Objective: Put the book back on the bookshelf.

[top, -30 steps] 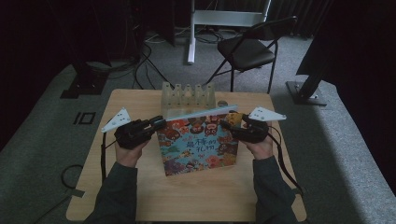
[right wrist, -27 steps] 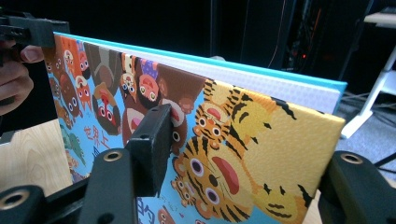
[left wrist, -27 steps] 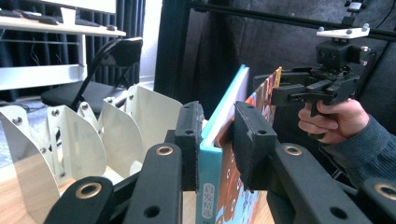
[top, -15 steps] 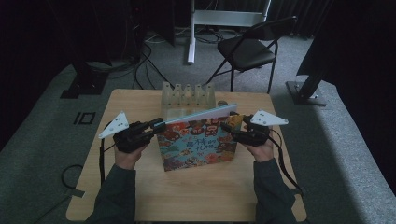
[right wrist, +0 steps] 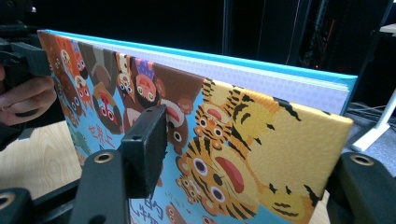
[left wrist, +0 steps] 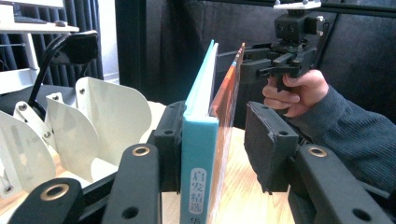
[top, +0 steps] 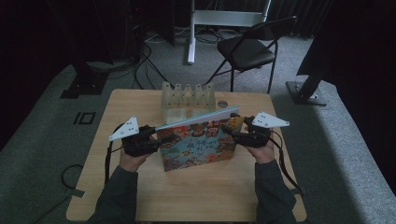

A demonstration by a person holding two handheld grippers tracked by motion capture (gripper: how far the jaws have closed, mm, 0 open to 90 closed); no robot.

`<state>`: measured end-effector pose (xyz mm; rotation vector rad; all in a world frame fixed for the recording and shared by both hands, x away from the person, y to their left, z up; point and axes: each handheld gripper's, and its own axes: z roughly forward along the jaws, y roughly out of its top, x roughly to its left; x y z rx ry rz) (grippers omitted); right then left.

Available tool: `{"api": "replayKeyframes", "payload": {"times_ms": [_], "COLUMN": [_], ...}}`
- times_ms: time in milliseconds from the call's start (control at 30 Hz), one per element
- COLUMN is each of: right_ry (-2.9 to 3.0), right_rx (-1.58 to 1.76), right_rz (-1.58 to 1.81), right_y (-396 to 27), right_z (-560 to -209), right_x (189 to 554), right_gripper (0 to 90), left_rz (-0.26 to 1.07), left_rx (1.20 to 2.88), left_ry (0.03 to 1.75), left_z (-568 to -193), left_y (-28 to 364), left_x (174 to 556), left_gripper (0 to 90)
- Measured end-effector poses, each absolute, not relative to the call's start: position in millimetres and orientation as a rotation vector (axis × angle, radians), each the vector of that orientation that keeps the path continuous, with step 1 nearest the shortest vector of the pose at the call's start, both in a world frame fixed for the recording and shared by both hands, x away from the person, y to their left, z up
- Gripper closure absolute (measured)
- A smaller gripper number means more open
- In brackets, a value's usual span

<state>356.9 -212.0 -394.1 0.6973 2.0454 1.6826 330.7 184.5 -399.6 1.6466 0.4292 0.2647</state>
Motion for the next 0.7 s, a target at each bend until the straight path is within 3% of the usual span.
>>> {"api": "replayKeyframes", "payload": {"times_ms": [700], "right_ry": [2.042], "right_rx": [0.793], "right_rz": [1.615], "right_y": [-232.2], "right_z": [-407.9], "right_x": [359.7], "right_gripper": [39.3], "left_rz": [0.289], "left_rx": [1.664], "left_ry": [0.42], "left_z": [-405.4], "left_y": [180.3], "left_x": [328.2], "left_gripper": [59.1]}}
